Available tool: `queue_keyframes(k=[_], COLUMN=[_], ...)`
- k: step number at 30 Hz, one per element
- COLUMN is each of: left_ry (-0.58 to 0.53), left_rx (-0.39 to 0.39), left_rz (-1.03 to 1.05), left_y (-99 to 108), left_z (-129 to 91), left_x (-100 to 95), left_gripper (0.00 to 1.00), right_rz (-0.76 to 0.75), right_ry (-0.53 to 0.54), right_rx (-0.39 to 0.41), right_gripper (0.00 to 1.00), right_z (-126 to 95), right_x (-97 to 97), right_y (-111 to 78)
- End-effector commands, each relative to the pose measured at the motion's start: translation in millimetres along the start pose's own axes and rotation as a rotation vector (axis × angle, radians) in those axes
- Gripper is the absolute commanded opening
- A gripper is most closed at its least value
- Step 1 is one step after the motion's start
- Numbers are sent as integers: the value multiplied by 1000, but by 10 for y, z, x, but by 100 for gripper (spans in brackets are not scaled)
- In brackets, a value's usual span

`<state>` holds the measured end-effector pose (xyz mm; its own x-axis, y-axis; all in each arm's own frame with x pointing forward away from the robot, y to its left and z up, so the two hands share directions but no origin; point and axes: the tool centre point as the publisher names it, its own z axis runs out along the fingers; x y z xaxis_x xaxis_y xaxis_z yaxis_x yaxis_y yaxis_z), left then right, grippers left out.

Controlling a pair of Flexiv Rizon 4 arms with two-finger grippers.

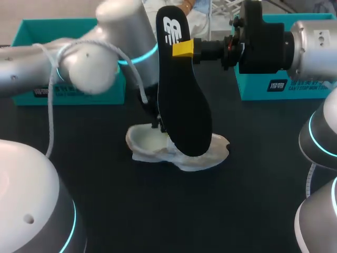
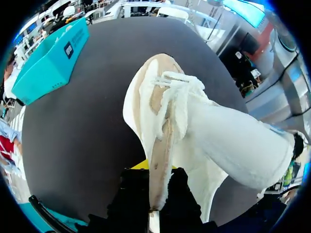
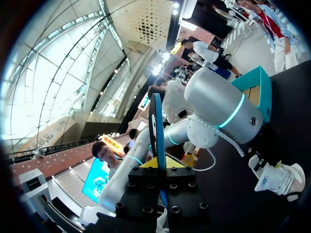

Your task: Take the shoe out of the shoebox, open the shoe tongue, remove and reinsert the insole, then place the shoe into the shoebox

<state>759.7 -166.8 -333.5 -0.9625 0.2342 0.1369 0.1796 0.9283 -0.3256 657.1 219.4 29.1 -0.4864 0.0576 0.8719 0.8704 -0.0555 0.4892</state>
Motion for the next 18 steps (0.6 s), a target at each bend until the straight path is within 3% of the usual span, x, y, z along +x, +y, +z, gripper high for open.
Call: queue_keyframes(k=[1, 7, 12, 14, 18], left_ry=[622, 777, 832, 826, 851], left_rx=[52, -24, -175, -277, -382], left_rz=[796, 1091, 1324, 1382, 1528], left_y=[56, 2, -36, -31, 9], left_z=[-218, -331, -386, -350, -333], left_x=[-54, -61, -24, -7, 66], left_gripper=[0, 0, 0, 0, 0], right_rz=[2, 2, 2, 2, 2], right_ry=[-6, -6, -6, -6, -6], right_rx=[-1, -1, -1, -1, -1], right_gripper=[0, 0, 0, 0, 0], right_z=[32, 32, 32, 32, 32], right_x=[6, 6, 6, 6, 6], right_y=[-3, -3, -3, -3, -3])
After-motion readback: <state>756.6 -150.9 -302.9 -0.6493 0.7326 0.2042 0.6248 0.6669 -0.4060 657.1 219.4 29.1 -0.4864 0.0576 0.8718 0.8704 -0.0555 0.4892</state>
